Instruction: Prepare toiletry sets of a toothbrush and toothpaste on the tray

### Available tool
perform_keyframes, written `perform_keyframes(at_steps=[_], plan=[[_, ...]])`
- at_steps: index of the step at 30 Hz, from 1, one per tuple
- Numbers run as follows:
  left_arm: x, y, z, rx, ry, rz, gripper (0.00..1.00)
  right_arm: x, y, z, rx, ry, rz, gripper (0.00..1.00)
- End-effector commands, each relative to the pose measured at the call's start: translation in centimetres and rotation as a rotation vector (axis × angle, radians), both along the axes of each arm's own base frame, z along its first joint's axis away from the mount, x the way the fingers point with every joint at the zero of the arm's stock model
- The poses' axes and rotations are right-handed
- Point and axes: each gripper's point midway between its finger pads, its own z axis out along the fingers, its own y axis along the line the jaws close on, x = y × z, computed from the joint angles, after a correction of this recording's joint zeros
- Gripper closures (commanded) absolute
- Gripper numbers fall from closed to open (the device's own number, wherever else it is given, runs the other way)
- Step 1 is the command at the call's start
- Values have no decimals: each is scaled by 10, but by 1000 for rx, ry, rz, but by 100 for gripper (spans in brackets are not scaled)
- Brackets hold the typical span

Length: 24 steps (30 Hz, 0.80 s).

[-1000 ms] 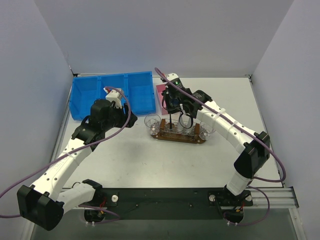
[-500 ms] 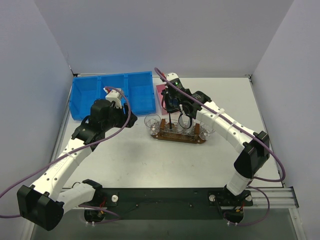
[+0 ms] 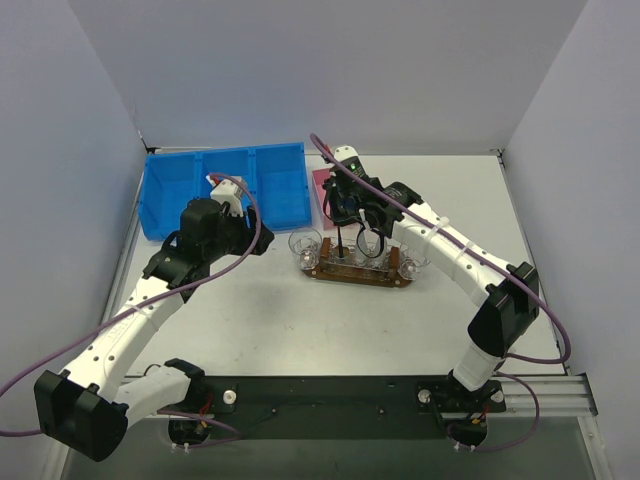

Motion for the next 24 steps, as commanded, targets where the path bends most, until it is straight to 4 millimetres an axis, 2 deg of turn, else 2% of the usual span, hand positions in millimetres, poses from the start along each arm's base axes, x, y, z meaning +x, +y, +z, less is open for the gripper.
perform_keyframes(at_steps=[1, 18, 24], plan=[[4, 1, 17, -26, -59, 8, 36, -5, 3, 5, 26, -4, -5, 100], [3, 1, 17, -26, -59, 3, 36, 0, -8, 8, 30, -23, -91, 100], [3, 0, 17, -29, -59, 2, 36, 1, -8, 19, 58, -28, -119, 100]])
